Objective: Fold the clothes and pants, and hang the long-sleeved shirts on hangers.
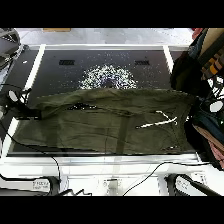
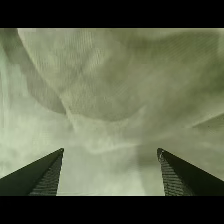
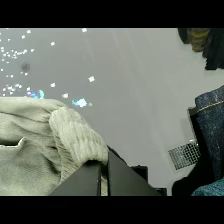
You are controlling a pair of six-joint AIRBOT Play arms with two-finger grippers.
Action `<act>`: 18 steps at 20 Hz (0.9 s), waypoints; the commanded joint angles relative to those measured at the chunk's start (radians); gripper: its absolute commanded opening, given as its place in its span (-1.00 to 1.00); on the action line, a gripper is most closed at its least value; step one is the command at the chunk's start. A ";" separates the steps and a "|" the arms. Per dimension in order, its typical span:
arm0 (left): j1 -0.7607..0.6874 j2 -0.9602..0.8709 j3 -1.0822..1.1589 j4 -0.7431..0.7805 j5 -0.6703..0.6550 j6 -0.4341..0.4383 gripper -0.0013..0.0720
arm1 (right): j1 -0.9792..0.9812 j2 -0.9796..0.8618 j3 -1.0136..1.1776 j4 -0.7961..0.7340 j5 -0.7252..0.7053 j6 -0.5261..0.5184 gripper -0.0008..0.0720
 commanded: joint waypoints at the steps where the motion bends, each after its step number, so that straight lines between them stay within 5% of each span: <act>1: 0.010 0.007 0.041 -0.009 0.036 -0.129 0.82 | 0.000 0.000 0.000 0.000 -0.003 0.000 -0.90; 4: 0.010 0.005 0.055 -0.104 0.141 -0.422 0.82 | 0.000 0.000 0.000 0.000 -0.007 0.000 -0.90; 6: 0.009 -0.005 0.055 -0.164 0.238 -0.539 0.82 | 0.000 0.000 0.000 0.000 -0.010 0.000 -0.90; 15: -0.006 -0.151 0.056 -0.237 0.420 -0.550 0.80 | 0.000 0.000 0.000 0.000 -0.056 0.000 -0.90; 16: -0.015 -0.163 0.056 -0.237 0.434 -0.563 0.51 | 0.000 0.000 0.000 0.000 -0.055 0.000 -0.90; 18: -0.024 -0.167 0.056 -0.236 0.447 -0.563 -0.67 | 0.000 0.000 0.000 0.000 -0.055 0.000 -0.90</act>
